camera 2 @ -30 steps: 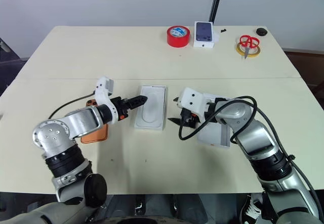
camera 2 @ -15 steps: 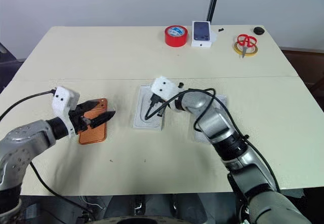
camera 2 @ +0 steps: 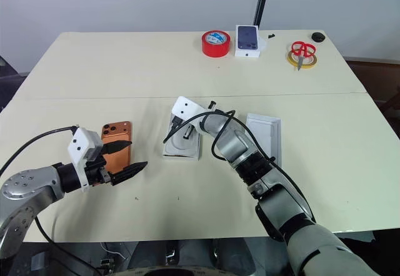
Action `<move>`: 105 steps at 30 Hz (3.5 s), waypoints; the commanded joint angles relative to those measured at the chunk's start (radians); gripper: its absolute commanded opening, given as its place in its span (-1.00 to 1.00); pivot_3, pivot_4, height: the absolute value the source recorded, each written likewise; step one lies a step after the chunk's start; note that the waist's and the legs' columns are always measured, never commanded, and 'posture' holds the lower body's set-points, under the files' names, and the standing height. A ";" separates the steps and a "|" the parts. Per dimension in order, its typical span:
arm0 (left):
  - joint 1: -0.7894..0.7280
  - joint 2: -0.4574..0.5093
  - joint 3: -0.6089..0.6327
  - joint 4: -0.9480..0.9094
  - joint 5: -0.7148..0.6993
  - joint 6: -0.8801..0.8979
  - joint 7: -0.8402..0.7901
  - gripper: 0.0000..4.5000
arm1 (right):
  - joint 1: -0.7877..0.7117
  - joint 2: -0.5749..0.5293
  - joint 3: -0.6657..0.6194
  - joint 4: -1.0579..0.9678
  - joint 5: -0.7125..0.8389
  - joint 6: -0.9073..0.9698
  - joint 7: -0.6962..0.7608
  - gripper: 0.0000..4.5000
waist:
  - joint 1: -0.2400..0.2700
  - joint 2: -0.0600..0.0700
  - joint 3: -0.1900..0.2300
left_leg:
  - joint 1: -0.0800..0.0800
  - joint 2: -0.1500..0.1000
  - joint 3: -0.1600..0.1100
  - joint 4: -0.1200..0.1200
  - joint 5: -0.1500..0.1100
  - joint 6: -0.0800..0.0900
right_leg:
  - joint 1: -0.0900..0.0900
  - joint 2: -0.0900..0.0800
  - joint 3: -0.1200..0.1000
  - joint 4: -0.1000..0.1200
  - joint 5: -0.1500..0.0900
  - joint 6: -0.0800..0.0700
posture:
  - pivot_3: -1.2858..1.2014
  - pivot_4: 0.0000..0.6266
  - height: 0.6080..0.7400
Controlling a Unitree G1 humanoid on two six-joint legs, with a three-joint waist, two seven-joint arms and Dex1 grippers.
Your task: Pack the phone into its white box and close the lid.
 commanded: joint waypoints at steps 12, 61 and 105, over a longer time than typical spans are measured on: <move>0.008 -0.050 -0.009 -0.051 -0.018 -0.005 0.060 0.93 | 0.003 -0.002 -0.008 -0.037 -0.092 -0.031 -0.022 -0.97 | 0.000 0.000 0.000 | 0.000 0.000 0.000 0.000 0.000 0.000 | 0.000 0.000 0.000 0.000 0.000 0.000 | 0.03 -0.52 0.24; 0.071 0.018 0.124 -0.016 -0.056 -0.009 0.033 0.93 | 0.086 -0.192 0.015 -0.411 0.033 -0.084 0.498 -0.97 | -0.001 0.000 0.000 | 0.001 0.000 0.000 0.000 -0.001 0.001 | 0.000 0.000 0.000 0.000 0.000 0.000 | 0.03 -0.52 0.24; -0.289 -0.335 0.208 0.103 -0.344 0.820 0.545 0.96 | -0.048 0.106 0.251 -0.100 -0.137 -0.104 0.391 -0.99 | 0.030 -0.002 -0.002 | 0.001 -0.005 -0.003 0.001 -0.001 0.001 | 0.004 -0.009 -0.007 0.000 0.000 0.001 | 0.03 -0.52 0.24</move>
